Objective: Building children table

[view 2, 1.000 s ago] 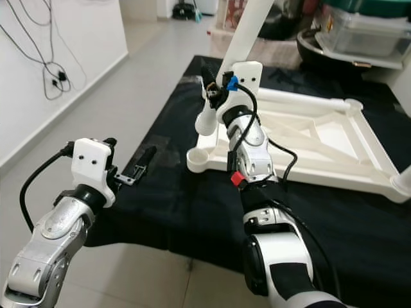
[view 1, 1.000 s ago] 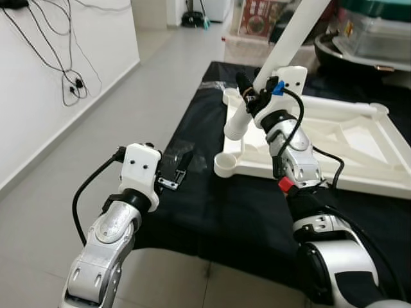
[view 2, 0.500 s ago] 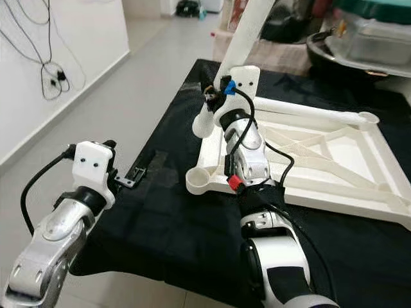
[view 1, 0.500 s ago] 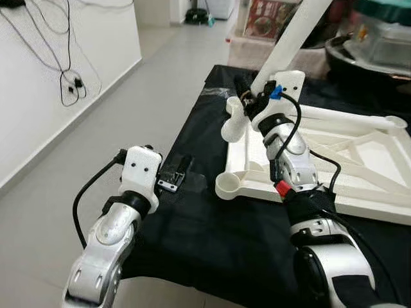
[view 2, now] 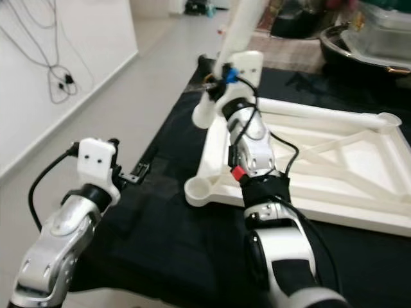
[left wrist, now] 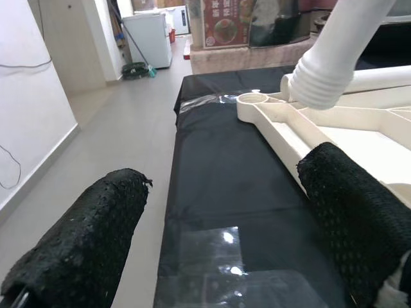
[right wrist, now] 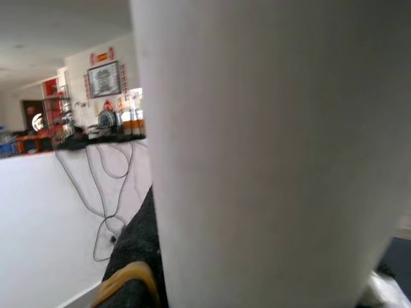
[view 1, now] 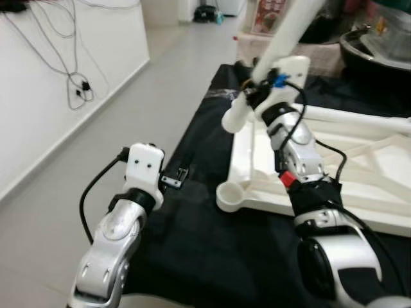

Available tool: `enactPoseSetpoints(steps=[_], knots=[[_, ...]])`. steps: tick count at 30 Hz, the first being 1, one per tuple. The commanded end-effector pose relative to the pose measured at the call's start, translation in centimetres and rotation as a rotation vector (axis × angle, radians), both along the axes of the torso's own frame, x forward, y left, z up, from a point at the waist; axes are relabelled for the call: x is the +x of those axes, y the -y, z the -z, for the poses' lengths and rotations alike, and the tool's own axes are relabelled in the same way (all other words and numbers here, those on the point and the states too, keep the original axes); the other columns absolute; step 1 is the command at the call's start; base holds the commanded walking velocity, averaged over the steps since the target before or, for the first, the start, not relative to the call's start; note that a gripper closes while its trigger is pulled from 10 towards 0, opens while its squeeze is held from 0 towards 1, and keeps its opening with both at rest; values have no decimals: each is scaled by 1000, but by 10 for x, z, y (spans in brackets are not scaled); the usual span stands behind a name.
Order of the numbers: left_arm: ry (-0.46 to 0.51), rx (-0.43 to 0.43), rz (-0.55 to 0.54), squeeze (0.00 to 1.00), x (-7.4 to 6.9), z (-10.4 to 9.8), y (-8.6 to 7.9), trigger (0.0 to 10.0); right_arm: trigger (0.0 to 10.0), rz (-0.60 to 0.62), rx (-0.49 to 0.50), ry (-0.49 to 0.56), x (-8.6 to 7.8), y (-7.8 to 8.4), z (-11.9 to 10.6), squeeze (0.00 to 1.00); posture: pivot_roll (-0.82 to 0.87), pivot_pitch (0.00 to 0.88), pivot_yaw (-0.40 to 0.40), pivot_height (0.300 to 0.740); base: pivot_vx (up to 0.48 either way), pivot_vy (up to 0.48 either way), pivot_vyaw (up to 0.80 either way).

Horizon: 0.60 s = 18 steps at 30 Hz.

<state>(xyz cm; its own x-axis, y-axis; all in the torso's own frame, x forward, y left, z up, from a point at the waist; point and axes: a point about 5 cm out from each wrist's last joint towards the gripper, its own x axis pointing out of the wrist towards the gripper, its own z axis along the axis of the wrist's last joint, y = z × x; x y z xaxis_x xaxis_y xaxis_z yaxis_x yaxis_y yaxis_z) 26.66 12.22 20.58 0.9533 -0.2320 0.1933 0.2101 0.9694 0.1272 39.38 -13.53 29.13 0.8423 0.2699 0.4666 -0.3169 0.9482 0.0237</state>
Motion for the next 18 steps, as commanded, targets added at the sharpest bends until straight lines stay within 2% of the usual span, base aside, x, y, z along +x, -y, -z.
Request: enactPoseSetpoints(steps=[1,2,4,5,7,10,13,15,18], knots=[[-10,2,1,0,-1,2,1,10000,10000,-66,-11,41,0,-5,-13,0,119,94,-50,740,0,0,0],[-10,2,1,0,-1,2,1,10000,10000,-66,-11,41,0,-5,-13,0,119,94,-50,740,0,0,0],[-17,-9,19,0,-3,3,5,10000,10000,-164,-48,19,3,-6,-16,0,120,101,-52,740,0,0,0],[-17,-9,19,0,-3,3,5,10000,10000,-164,-48,19,3,-6,-16,0,120,101,-52,740,0,0,0],[-37,-32,83,0,-11,5,13,10000,10000,-323,-122,-33,6,-5,-17,0,119,120,-54,740,0,0,0],[-37,-32,83,0,-11,5,13,10000,10000,-323,-122,-33,6,-5,-17,0,119,120,-54,740,0,0,0],[-72,-68,197,0,-30,9,27,10000,10000,-540,-246,-117,6,-3,-9,0,126,143,-59,740,0,0,0],[-84,-76,227,0,-35,10,32,10000,10000,-596,-277,-134,5,-2,-5,0,125,145,-59,740,0,0,0],[-89,-76,228,0,-37,11,33,10000,10000,-632,-285,-128,5,-1,-5,0,125,145,-59,740,0,0,0]])
